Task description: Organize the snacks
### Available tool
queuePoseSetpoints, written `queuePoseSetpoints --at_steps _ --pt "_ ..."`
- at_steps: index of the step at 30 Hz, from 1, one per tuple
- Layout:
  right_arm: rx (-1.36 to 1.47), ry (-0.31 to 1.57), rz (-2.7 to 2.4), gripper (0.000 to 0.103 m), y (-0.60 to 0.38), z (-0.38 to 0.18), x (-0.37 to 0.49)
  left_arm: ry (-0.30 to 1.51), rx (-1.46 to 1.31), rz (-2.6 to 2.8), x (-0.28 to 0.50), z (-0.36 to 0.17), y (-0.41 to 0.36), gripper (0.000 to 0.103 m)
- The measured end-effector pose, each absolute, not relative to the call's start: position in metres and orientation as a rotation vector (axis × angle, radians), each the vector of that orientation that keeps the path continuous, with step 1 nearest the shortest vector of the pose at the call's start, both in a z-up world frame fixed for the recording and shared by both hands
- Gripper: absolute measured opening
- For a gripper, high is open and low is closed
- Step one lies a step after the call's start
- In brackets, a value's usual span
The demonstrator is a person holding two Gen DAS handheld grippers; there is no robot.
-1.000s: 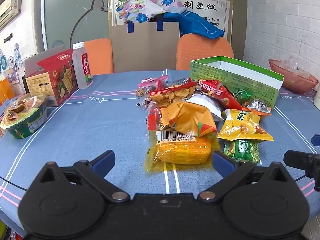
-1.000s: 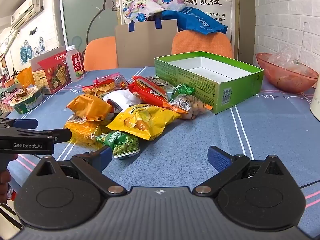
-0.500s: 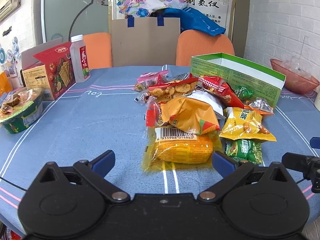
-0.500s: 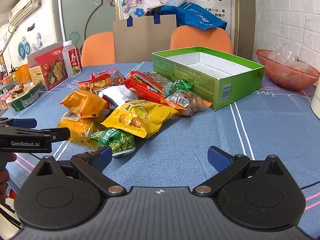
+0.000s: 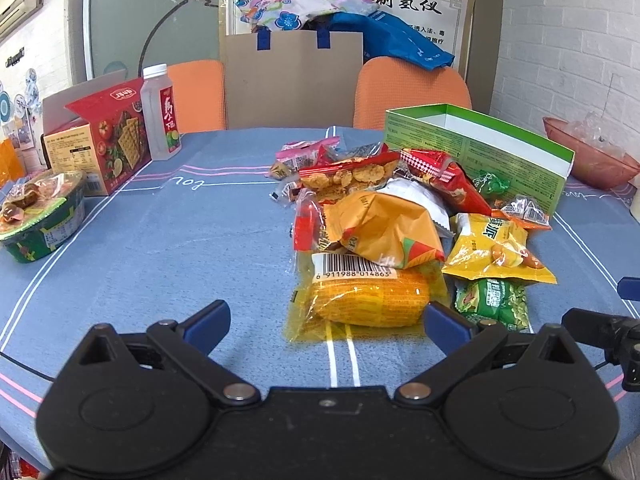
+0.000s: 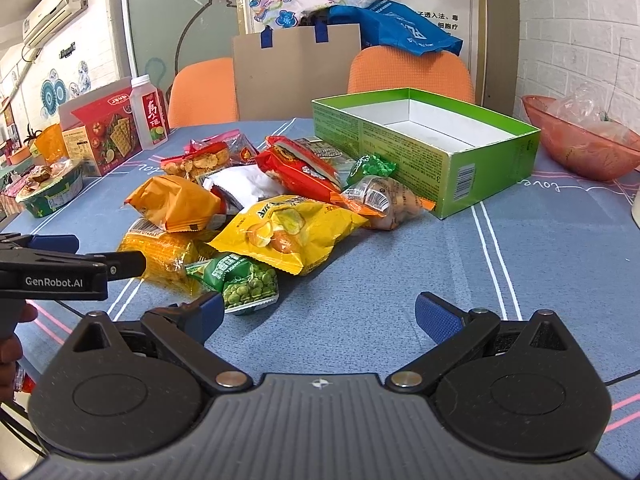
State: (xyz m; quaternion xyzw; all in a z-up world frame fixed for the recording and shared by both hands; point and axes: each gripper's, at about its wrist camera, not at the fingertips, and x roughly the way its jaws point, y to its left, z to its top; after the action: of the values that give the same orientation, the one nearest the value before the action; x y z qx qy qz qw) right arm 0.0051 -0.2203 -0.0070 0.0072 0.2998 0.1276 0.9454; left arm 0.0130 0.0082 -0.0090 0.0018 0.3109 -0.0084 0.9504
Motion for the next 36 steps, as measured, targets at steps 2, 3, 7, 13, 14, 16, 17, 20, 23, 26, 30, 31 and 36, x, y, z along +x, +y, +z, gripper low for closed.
queuePoseSetpoints --at_steps 2,3,7,13,14,16,17,20,23,26,30,31,36 --pt "0.018 0.608 0.258 0.103 -0.221 -0.007 0.004 0.632 0.004 -0.018 0.012 -0.009 0.008 0.103" --pt "0.018 0.608 0.259 0.103 -0.221 -0.006 0.004 0.631 0.003 -0.018 0.012 -0.008 0.008 0.103" --pt "0.013 0.606 0.266 0.103 -0.220 -0.006 0.003 0.629 -0.001 -0.019 0.011 -0.008 0.009 0.103" --pt "0.007 0.607 0.270 0.103 -0.217 -0.006 0.003 0.631 -0.010 -0.024 0.011 -0.008 0.012 0.103" --pt "0.007 0.608 0.269 0.103 -0.217 -0.006 0.004 0.632 -0.011 -0.023 0.011 -0.009 0.012 0.103" --pt "0.005 0.610 0.269 0.103 -0.216 -0.007 0.005 0.634 -0.014 -0.020 0.012 -0.009 0.013 0.103" --pt "0.004 0.610 0.268 0.103 -0.216 -0.006 0.005 0.636 -0.016 -0.019 0.013 -0.009 0.014 0.103" --pt "0.001 0.610 0.270 0.103 -0.215 -0.006 0.005 0.637 -0.022 -0.019 0.013 -0.010 0.015 0.103" --pt "-0.001 0.612 0.273 0.103 -0.214 -0.007 0.005 0.639 -0.024 -0.020 0.013 -0.010 0.016 0.103" --pt "-0.003 0.614 0.274 0.103 -0.212 -0.007 0.005 0.639 -0.030 -0.021 0.012 -0.011 0.017 0.103" --pt "0.003 0.603 0.281 0.103 -0.212 -0.007 0.005 0.634 -0.041 -0.034 0.010 -0.009 0.022 0.103" --pt "0.014 0.594 0.288 0.103 -0.213 -0.006 0.004 0.629 -0.046 -0.044 0.009 -0.008 0.025 0.103" --pt "0.156 0.475 0.380 0.103 -0.218 -0.003 0.002 0.593 -0.114 -0.136 0.010 0.007 0.048 0.103"
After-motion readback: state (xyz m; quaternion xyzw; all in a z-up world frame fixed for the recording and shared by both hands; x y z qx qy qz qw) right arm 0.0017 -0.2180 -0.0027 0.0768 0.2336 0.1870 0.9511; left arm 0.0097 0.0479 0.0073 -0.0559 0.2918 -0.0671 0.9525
